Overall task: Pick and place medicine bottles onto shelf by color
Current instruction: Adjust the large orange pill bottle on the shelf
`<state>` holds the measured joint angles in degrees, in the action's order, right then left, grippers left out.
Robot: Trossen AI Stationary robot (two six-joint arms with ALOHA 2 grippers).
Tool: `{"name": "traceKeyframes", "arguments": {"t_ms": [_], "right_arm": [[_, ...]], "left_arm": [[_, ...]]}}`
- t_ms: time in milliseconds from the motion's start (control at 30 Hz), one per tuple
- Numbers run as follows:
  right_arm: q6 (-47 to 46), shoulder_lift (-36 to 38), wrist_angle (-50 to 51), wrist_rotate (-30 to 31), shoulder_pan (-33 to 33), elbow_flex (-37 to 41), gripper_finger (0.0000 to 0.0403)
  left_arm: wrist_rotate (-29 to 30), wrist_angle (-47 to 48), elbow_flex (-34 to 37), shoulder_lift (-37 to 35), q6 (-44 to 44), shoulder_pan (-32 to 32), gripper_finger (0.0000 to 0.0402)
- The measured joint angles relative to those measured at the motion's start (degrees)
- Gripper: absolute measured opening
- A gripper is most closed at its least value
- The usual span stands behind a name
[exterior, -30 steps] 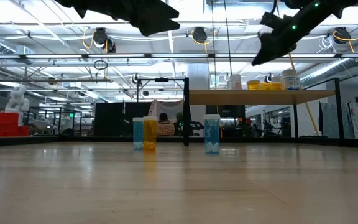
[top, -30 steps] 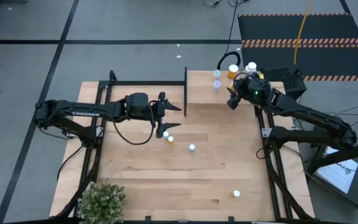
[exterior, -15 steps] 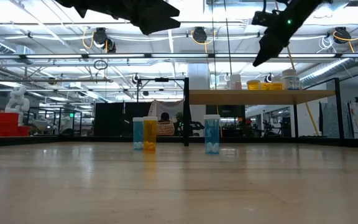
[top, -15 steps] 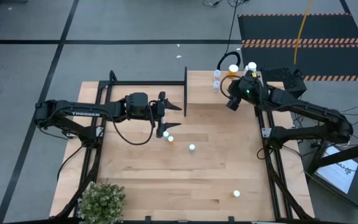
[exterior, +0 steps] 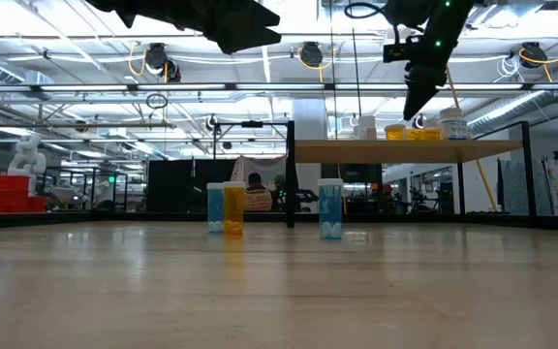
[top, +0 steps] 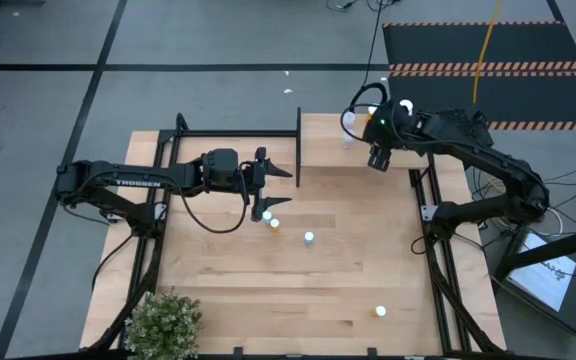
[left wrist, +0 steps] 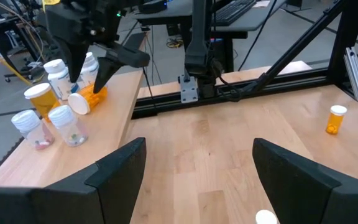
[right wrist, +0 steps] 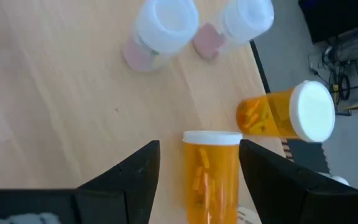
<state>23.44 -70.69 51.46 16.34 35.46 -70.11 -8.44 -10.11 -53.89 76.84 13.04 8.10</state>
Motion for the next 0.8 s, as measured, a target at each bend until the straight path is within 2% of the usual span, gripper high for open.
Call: {"name": "traceKeyframes", "arguments": {"t_ms": [200, 467, 800], "right_arm": [[1.9, -0.2, 1.1, -0.1, 2.1, -0.1, 0.0217], [1.8, -0.7, 1.3, -0.1, 3.3, -0.1, 0.0261], [0.2, -4.7, 1.9, 0.5, 3.1, -0.1, 0.0248]], "left_arm": [[0.0, 0.0, 0.0, 0.0, 0.0, 0.0, 0.0296], [0.0, -0.2, 0.0, 0.0, 0.2, 0.0, 0.0296], [0.0, -0.5, 0.0, 0.0, 0.2, -0.7, 0.0296]]}}
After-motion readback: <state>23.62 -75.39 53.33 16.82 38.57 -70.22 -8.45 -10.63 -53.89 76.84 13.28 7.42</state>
